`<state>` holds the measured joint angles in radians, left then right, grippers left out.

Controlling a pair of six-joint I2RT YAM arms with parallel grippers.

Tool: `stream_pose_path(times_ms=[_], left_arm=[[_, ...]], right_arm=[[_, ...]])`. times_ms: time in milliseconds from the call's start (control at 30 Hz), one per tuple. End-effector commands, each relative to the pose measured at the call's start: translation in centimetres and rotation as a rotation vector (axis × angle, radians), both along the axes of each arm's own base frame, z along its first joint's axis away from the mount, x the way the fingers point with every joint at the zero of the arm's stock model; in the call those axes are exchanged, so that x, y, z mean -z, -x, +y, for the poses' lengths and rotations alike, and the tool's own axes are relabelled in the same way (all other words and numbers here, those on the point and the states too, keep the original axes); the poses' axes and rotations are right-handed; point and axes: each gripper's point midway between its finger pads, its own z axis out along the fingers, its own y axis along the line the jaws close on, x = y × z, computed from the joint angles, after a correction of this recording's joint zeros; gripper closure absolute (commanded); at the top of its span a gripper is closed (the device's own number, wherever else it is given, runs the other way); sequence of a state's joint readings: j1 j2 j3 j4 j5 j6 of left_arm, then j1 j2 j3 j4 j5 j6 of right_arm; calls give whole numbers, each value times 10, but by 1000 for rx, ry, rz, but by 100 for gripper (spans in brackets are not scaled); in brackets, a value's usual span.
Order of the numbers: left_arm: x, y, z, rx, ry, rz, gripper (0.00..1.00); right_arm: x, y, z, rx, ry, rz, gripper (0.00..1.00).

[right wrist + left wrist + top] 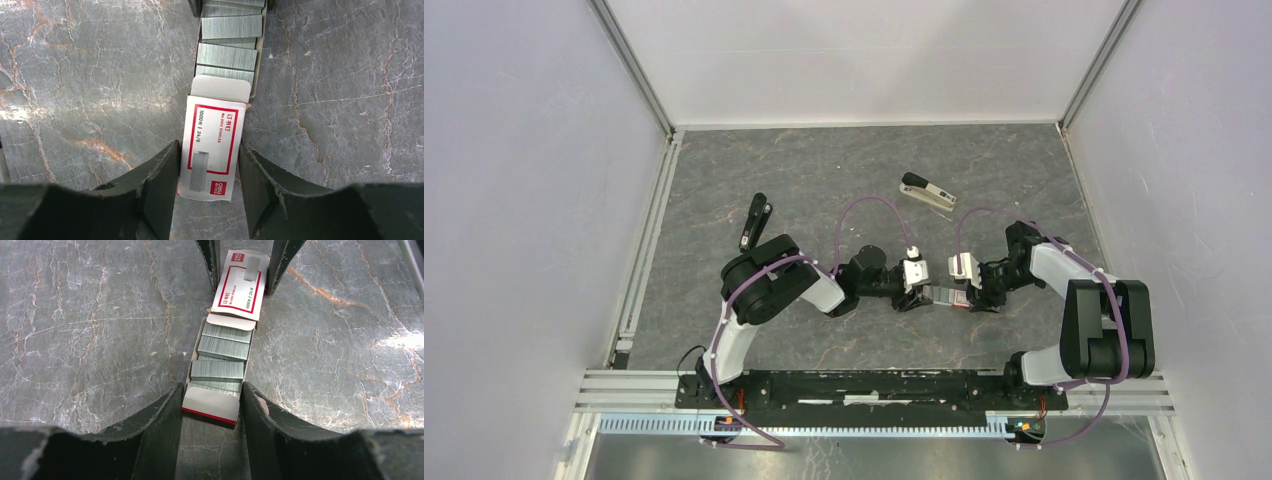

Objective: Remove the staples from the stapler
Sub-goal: Close the staple box at the center of the board.

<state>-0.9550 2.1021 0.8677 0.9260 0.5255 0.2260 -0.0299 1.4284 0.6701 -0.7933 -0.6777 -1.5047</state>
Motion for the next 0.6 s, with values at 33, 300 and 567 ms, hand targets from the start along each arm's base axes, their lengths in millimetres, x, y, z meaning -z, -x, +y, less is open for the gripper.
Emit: stream_pose_path(times_ms=[33,300,567], left_arm=[[14,14,8,-37,-32,82,48],[14,16,5,-46,-19,84,48],[13,16,-1,-36,-11,87,48]], right_arm=[[2,-7,0,7,3,-17,48],[2,-7,3,1,-13,0,48],[4,-8,3,-16,-13,0,48]])
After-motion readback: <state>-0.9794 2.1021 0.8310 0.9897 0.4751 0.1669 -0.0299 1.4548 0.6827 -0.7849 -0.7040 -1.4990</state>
